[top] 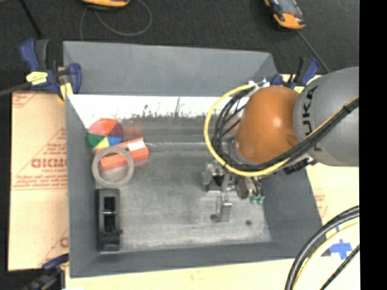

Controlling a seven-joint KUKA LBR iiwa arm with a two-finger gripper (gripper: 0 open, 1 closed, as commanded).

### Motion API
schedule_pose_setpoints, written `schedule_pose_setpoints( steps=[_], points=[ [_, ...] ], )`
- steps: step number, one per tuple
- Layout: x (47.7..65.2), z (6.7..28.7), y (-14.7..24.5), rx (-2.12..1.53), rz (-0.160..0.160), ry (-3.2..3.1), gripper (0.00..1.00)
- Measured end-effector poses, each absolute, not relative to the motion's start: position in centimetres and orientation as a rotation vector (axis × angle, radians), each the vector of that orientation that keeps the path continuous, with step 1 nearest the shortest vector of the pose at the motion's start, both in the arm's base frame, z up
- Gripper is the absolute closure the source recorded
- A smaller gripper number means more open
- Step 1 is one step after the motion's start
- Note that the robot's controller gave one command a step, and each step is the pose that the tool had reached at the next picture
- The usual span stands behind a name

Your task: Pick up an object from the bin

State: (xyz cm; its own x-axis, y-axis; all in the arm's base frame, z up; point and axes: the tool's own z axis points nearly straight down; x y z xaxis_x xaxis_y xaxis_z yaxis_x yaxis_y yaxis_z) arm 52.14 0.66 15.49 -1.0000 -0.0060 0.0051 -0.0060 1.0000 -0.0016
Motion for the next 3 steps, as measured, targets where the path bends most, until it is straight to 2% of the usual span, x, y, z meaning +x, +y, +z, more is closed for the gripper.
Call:
schedule_pose_setpoints(
  steps=[1, 2, 3],
  points=[
    [52.3, 15.9, 0.7, 0.009, 0.002, -3.144, 0.0],
    [57.2, 16.3, -2.8, -0.028, 0.0, -3.144, 0.0],
    [59.5, 16.0, -4.9, -0.056, 0.003, -3.151, 0.0]
  ],
)
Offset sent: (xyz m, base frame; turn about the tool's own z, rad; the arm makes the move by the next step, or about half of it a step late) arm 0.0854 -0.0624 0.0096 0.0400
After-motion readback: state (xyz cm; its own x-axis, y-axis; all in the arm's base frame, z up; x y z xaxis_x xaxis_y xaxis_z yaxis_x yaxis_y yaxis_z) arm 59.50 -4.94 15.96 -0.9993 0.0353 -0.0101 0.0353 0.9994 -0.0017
